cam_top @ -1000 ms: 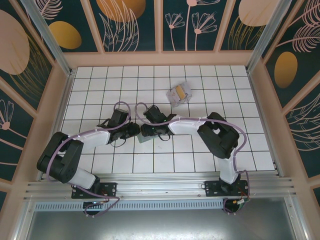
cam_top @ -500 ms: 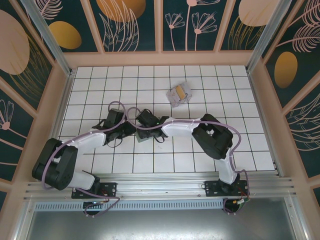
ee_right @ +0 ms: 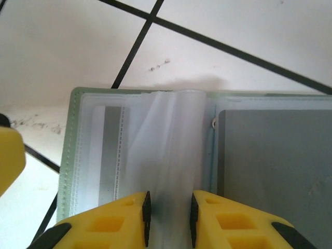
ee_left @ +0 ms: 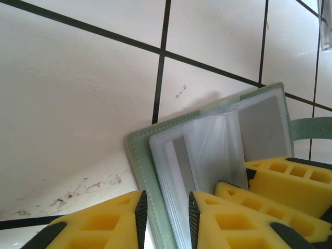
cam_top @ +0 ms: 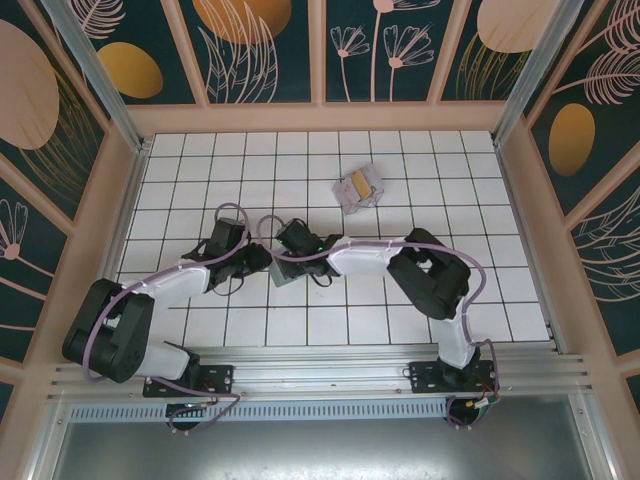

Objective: Put the credit cards into the card holder
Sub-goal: Flip over the card slot in the card holder.

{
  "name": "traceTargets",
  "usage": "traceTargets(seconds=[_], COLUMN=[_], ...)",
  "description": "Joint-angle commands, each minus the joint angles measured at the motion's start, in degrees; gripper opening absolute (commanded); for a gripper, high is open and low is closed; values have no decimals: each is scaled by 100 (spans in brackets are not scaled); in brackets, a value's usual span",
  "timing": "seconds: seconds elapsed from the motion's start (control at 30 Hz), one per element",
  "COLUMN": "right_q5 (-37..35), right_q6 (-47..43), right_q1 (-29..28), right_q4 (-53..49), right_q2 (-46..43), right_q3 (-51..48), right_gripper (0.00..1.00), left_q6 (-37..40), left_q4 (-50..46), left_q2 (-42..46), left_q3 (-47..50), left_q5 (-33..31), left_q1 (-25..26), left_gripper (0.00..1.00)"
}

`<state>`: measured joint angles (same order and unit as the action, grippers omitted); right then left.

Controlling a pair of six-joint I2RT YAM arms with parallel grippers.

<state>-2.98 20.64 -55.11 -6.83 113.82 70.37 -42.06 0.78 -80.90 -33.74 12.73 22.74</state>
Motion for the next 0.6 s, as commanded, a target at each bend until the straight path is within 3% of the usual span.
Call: traceTargets(seconds=[0.0, 0.17, 0.57], right_q5=[1075, 1637, 3011], right_q6=[208, 440, 1307], right_q1=[303, 555, 1142], right_q4=[384, 794, 2081], right_q2=[-363, -571, -769], right_q3=[-413, -715, -1379], right_gripper=[29, 28, 15], left_q6=[107, 98, 169], left_q4=[193, 325, 247], left_q2=[-233, -400, -470], left_q3=[-23, -19, -190], left_q5=[302, 423, 484], left_q1=[-42, -42, -42], left_gripper=[30, 30, 30])
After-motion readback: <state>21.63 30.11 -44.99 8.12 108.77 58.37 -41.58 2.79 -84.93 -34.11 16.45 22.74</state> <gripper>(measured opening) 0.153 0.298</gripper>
